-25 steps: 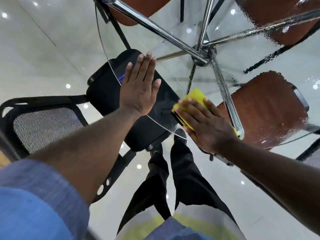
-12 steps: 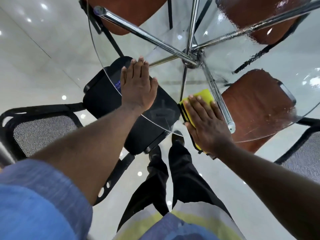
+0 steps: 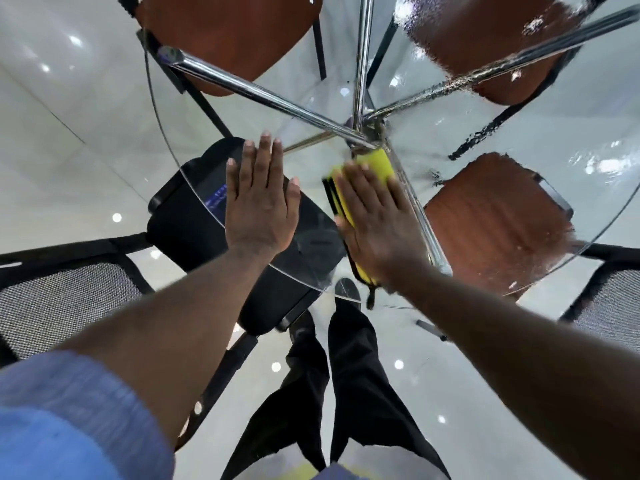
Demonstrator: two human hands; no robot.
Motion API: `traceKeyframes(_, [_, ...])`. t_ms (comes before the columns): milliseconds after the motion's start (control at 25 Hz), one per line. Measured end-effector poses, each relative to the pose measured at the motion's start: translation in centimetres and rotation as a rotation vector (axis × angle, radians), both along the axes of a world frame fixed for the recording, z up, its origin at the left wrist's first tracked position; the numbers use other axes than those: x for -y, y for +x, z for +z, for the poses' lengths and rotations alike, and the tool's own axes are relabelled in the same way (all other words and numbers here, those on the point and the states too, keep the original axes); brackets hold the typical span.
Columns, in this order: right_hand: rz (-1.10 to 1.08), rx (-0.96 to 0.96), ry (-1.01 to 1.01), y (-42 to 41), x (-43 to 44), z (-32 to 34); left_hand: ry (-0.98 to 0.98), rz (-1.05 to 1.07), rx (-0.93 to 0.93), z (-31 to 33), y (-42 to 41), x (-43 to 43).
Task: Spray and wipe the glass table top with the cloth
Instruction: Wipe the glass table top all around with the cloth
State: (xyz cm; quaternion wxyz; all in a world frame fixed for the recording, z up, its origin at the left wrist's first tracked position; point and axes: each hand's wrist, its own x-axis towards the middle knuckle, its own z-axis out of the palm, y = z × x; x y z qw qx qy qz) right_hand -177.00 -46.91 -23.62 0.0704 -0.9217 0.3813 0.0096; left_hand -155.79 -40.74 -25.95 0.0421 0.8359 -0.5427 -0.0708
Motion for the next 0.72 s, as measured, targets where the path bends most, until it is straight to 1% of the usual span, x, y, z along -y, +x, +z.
traceKeyframes(80, [0.049,-0.075,0.053,-4.3,-4.3,0.3,0.031,-0.006,-0.008,0.0,0.2,0.2])
traceKeyframes(160, [0.089,-0.081,0.070,-5.7,-4.8,0.6,0.048,-0.008,-0.014,-0.1,0.1,0.2])
traceKeyframes(240, [0.099,-0.040,0.036,-3.6,-1.9,0.2,0.062,-0.016,-0.031,-0.2,0.1,0.2])
traceKeyframes(360, [0.052,0.043,-0.109,2.6,5.8,-0.9,0.085,-0.019,-0.009,-0.6,0.4,0.2])
traceKeyframes(400, [0.012,0.049,-0.121,4.1,7.9,-0.9,0.095,-0.026,-0.011,-0.6,0.3,0.4])
traceKeyframes(480, [-0.041,0.051,-0.120,5.4,9.5,-0.7,0.113,-0.027,-0.004,-0.2,0.3,0.4])
traceKeyframes(560, [-0.103,0.064,-0.060,3.8,7.3,-0.4,0.119,-0.023,-0.021,0.0,0.4,0.4])
traceKeyframes(640, [-0.203,0.027,0.020,-0.1,1.9,0.1,0.113,-0.031,-0.035,0.2,0.3,0.4])
traceKeyframes(720, [-0.184,-0.044,0.072,-3.9,-3.3,0.8,0.112,-0.031,-0.039,0.4,0.3,0.5])
